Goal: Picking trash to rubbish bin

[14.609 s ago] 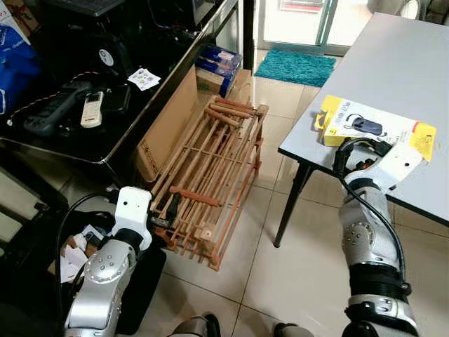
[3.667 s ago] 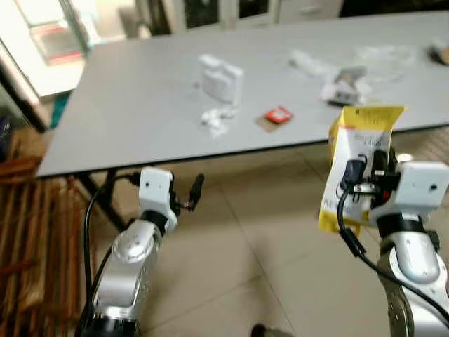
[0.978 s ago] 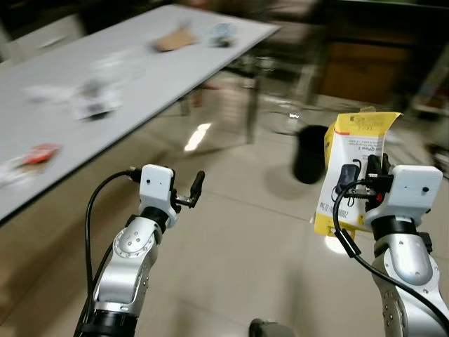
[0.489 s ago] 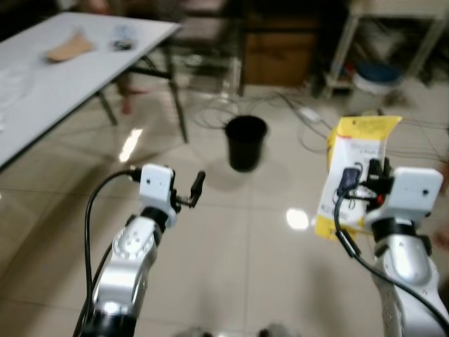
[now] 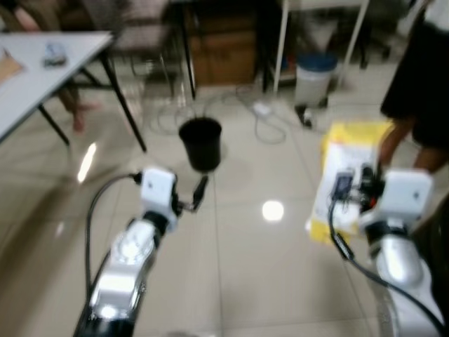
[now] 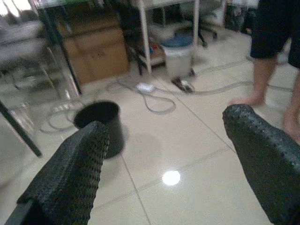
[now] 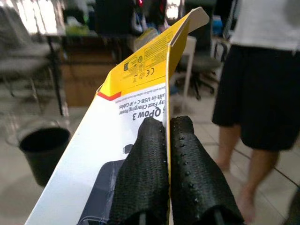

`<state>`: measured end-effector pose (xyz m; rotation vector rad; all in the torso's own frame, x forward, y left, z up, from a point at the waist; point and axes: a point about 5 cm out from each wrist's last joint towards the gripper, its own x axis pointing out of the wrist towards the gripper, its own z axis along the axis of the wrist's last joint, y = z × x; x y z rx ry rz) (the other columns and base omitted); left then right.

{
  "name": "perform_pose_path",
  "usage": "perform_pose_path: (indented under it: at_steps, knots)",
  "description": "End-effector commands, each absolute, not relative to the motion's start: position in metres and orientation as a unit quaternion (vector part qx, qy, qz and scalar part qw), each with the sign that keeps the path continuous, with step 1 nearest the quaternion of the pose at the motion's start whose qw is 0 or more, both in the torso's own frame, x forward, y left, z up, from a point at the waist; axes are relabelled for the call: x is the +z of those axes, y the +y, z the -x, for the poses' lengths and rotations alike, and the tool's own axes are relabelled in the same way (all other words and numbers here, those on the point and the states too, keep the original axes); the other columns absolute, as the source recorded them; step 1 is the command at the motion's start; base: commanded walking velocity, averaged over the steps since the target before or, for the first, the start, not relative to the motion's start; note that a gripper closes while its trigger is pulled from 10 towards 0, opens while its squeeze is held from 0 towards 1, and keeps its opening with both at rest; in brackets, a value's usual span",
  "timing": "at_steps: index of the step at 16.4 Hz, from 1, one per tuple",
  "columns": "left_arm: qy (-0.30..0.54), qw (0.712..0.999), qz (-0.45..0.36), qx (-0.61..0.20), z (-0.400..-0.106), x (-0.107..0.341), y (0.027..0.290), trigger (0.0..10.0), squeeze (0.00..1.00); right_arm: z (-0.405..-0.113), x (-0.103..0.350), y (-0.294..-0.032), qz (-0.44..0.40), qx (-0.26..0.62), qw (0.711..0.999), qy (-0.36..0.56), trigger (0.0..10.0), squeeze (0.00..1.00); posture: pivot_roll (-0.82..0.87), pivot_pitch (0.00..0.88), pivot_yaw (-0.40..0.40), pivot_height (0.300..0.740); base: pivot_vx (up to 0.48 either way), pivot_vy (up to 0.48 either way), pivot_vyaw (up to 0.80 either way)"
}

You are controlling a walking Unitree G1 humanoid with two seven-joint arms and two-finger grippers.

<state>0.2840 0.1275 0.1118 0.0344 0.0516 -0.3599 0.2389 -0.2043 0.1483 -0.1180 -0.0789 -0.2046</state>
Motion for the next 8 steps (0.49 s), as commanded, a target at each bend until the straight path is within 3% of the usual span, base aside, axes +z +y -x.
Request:
perform_pose_path:
  at_steps: [1, 4, 8]
  knots:
    - [0.014, 0.984, -0.029, -0.173, -0.2860, 0.1188, 0.1352, 10.0, 0.00, -0.2417, 0.1507, -0.1998, 0.056, -0.097, 0.993, -0.048, 10.0, 0.00, -0.07, 0.122, 0.067, 0.740, 0.469, 0.000, 0.00]
    - [0.012, 0.984, -0.024, -0.174, -0.2856, 0.1196, 0.1358, 10.0, 0.00, -0.2401, 0.1471, -0.1998, 0.053, -0.099, 0.993, -0.043, 10.0, 0.00, -0.07, 0.126, 0.070, 0.740, 0.474, 0.000, 0.00]
    - [0.014, 0.985, -0.019, -0.170, -0.2859, 0.1184, 0.1361, 10.0, 0.00, -0.2408, 0.1448, -0.1991, 0.053, -0.098, 0.993, -0.039, 10.0, 0.00, -0.07, 0.127, 0.069, 0.740, 0.000, 0.000, 0.00]
